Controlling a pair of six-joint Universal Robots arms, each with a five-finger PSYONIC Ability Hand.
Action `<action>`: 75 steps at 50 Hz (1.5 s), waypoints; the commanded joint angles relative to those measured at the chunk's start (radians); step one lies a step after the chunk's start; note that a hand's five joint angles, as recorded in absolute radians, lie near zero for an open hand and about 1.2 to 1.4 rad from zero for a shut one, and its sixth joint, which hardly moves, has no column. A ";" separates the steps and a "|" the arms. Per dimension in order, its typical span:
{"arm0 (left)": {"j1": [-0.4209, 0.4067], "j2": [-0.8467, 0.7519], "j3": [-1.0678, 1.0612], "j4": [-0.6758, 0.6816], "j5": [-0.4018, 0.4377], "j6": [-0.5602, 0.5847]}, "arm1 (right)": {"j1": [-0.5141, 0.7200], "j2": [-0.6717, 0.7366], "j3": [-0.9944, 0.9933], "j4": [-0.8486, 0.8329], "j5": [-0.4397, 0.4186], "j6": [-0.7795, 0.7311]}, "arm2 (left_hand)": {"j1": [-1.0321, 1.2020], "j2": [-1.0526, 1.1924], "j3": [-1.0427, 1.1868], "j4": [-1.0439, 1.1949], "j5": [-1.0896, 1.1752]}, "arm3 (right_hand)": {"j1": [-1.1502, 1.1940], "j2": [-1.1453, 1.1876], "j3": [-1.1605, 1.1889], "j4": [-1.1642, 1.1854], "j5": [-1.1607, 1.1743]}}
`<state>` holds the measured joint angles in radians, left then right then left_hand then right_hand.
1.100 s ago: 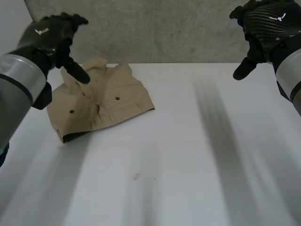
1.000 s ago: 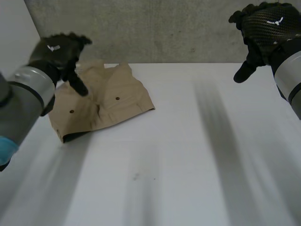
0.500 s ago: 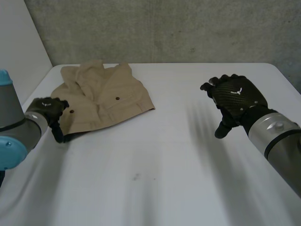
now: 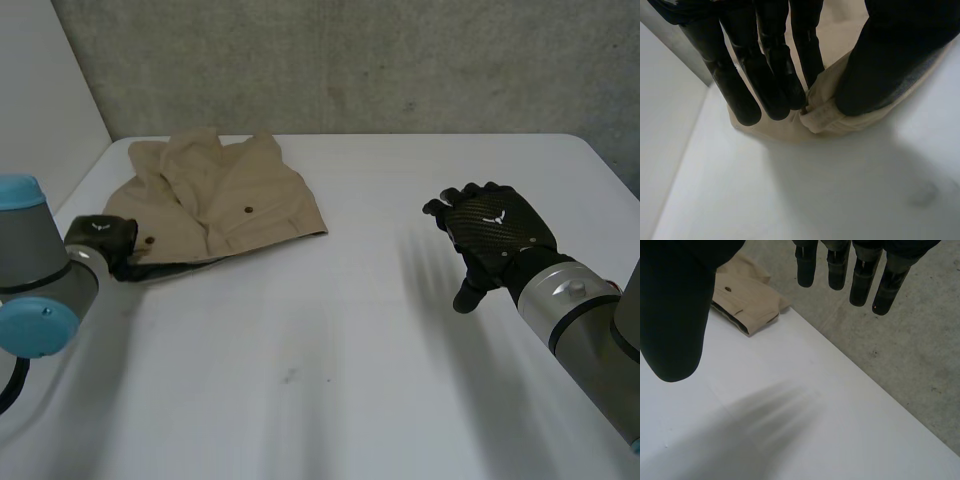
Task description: Fold the shorts.
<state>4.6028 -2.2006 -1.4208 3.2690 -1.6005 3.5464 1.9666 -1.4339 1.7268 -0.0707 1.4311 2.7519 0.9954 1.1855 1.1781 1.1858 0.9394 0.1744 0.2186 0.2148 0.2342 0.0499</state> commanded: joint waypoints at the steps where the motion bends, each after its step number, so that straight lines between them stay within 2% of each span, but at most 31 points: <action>1: -0.016 0.128 -0.067 0.127 -0.004 -0.017 | 0.000 0.009 0.004 -0.004 0.000 0.000 | 0.401 0.211 0.218 0.211 0.282 | 0.000 -0.044 -0.040 -0.060 -0.050; 9: -0.088 0.320 -0.075 0.127 -0.007 -0.101 | -0.008 0.012 -0.010 -0.004 0.003 0.000 | 0.401 0.211 0.218 0.211 0.282 | 0.000 -0.044 -0.040 -0.060 -0.050; 14: -0.139 0.519 -0.021 0.129 -0.009 -0.147 | -0.067 0.010 -0.019 -0.001 0.022 0.003 | 0.401 0.211 0.218 0.211 0.282 | 0.000 -0.044 -0.040 -0.060 -0.050; 19: -0.154 0.665 0.064 0.118 -0.010 -0.191 | -0.107 0.007 -0.035 0.000 0.052 0.006 | 0.401 0.211 0.218 0.211 0.282 | 0.000 -0.044 -0.040 -0.060 -0.050; 24: -0.200 0.758 0.143 0.072 -0.009 -0.208 | -0.126 0.004 -0.038 0.002 0.052 0.006 | 0.401 0.211 0.218 0.211 0.282 | 0.000 -0.044 -0.040 -0.060 -0.050; 31: -0.285 0.769 0.149 0.049 -0.006 -0.205 | -0.129 -0.003 -0.036 0.005 0.049 0.006 | 0.401 0.211 0.218 0.211 0.282 | 0.000 -0.044 -0.040 -0.060 -0.050; 35: -0.309 0.720 0.137 0.047 -0.006 -0.202 | -0.129 -0.002 -0.035 0.006 0.048 0.006 | 0.401 0.211 0.218 0.211 0.282 | 0.000 -0.044 -0.040 -0.060 -0.050; 45: -0.384 0.351 0.230 0.060 -0.004 -0.178 | -0.126 0.001 -0.027 0.006 0.046 0.003 | 0.401 0.211 0.218 0.211 0.282 | 0.000 -0.044 -0.040 -0.060 -0.050; 46: -0.384 0.351 0.230 0.060 -0.004 -0.178 | -0.124 0.004 -0.027 0.005 0.046 0.002 | 0.401 0.211 0.218 0.211 0.282 | 0.000 -0.044 -0.040 -0.060 -0.050; 47: -0.395 0.316 0.259 0.061 -0.007 -0.172 | -0.124 0.009 -0.027 0.002 0.046 0.002 | 0.401 0.211 0.218 0.211 0.282 | 0.000 -0.044 -0.040 -0.060 -0.050; 48: -0.432 0.212 0.375 0.070 -0.012 -0.150 | -0.124 0.010 -0.027 0.002 0.046 0.000 | 0.401 0.211 0.218 0.211 0.282 | 0.000 -0.044 -0.040 -0.060 -0.050; 52: -0.504 0.040 0.595 0.086 -0.007 -0.117 | -0.124 0.015 -0.027 0.000 0.048 0.000 | 0.401 0.211 0.218 0.211 0.282 | 0.000 -0.044 -0.040 -0.060 -0.050; 59: -0.570 -0.241 0.939 0.201 0.016 -0.107 | -0.126 0.049 -0.026 -0.001 0.049 -0.001 | 0.401 0.211 0.218 0.211 0.282 | 0.000 -0.044 -0.040 -0.060 -0.050; 60: -0.576 -0.304 0.994 0.228 0.042 -0.109 | -0.123 0.058 -0.026 -0.001 0.049 -0.003 | 0.329 0.138 0.146 0.138 0.210 | 0.000 -0.044 -0.040 -0.060 -0.050; 61: -0.578 -0.332 1.014 0.241 0.054 -0.109 | -0.123 0.059 -0.026 -0.001 0.049 -0.005 | -0.070 -0.260 -0.253 -0.261 -0.189 | 0.000 -0.044 -0.040 -0.060 -0.050; 62: -0.579 -0.372 1.026 0.264 0.086 -0.109 | -0.121 0.061 -0.024 -0.001 0.049 -0.006 | -0.821 -1.011 -1.004 -1.011 -0.939 | 0.000 -0.044 -0.040 -0.060 -0.050; 64: -0.581 -0.396 1.020 0.288 0.105 -0.109 | -0.121 0.062 -0.023 -0.001 0.051 -0.015 | -0.709 -0.899 -0.892 -0.899 -0.828 | 0.000 -0.044 -0.040 -0.060 -0.050; 65: -0.582 -0.401 1.014 0.299 0.106 -0.112 | -0.121 0.063 -0.023 -0.001 0.049 -0.017 | -0.819 -1.009 -1.002 -1.009 -0.937 | 0.000 -0.044 -0.040 -0.060 -0.050; 71: -0.576 -0.377 0.863 0.336 0.103 -0.113 | -0.120 0.064 -0.023 -0.001 0.048 -0.023 | -0.821 -1.011 -1.004 -1.011 -0.939 | 0.000 -0.044 -0.040 -0.060 -0.050; 75: -0.567 -0.274 0.729 0.336 0.100 -0.113 | -0.118 0.064 -0.021 -0.001 0.040 -0.023 | -0.821 -1.011 -1.004 -1.011 -0.939 | 0.000 -0.044 -0.040 -0.060 -0.050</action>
<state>4.0216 -2.5989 -0.4806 3.5954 -1.4947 3.4352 1.8468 -1.3687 1.7044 -0.0725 1.4789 2.7305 0.1886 0.2010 0.2125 0.2030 0.0452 0.1744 0.2186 0.2148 0.2342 0.0498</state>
